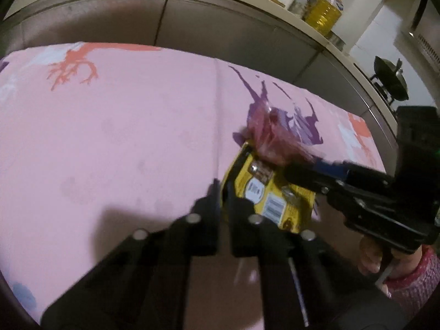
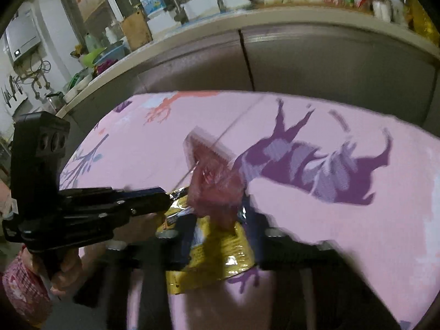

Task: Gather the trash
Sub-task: 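Grasp the yellow wrapper with the left tool while the right tool grasps the red wrapper, then carry the yellow and red wrappers to the bin and open both tools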

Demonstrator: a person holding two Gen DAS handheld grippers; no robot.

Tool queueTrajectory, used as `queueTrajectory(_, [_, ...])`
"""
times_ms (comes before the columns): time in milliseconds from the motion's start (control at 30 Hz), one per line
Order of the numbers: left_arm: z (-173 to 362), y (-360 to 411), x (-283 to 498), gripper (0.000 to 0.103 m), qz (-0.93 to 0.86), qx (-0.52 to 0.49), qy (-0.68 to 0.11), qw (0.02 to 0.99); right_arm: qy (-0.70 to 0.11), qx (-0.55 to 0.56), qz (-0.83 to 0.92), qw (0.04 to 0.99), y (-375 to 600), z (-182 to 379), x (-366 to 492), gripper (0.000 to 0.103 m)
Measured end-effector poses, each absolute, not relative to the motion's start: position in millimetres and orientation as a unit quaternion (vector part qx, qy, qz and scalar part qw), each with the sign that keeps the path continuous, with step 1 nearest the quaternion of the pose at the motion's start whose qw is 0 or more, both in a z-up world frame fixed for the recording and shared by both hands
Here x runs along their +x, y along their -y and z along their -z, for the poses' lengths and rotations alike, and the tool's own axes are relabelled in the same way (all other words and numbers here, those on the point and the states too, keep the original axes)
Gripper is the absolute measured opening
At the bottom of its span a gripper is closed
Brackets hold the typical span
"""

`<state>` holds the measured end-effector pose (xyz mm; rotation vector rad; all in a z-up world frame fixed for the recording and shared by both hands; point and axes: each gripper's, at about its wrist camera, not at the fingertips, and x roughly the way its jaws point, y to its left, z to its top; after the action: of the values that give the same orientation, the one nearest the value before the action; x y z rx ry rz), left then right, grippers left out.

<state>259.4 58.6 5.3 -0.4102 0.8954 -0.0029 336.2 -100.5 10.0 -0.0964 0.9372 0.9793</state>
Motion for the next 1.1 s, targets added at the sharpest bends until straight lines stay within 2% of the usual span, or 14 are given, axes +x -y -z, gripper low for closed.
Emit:
queueTrajectory(100, [-10, -54, 249, 0.000, 0.014, -0.215, -0.419, 0.882, -0.426, -0.025, -0.448, 0.786, 112, -14, 331, 0.002])
queueTrajectory(300, [-32, -33, 231, 0.000, 0.039, -0.236, -0.395, 0.887, -0.405, 0.042, -0.425, 0.808, 167, -31, 316, 0.001])
queueTrajectory(633, [-103, 44, 218, 0.000, 0.100, -0.178, -0.354, 0.912, -0.363, 0.130, -0.368, 0.846, 301, -52, 273, 0.001])
queueTrajectory(833, [-135, 112, 236, 0.000, 0.151, -0.133, -0.348, 0.916, -0.344, 0.168, -0.319, 0.867, 376, -50, 252, 0.001])
queueTrajectory(1100, [-149, 230, 266, 0.000, 0.235, -0.080, -0.359, 0.900, -0.309, 0.212, -0.223, 0.900, 495, -42, 223, 0.001])
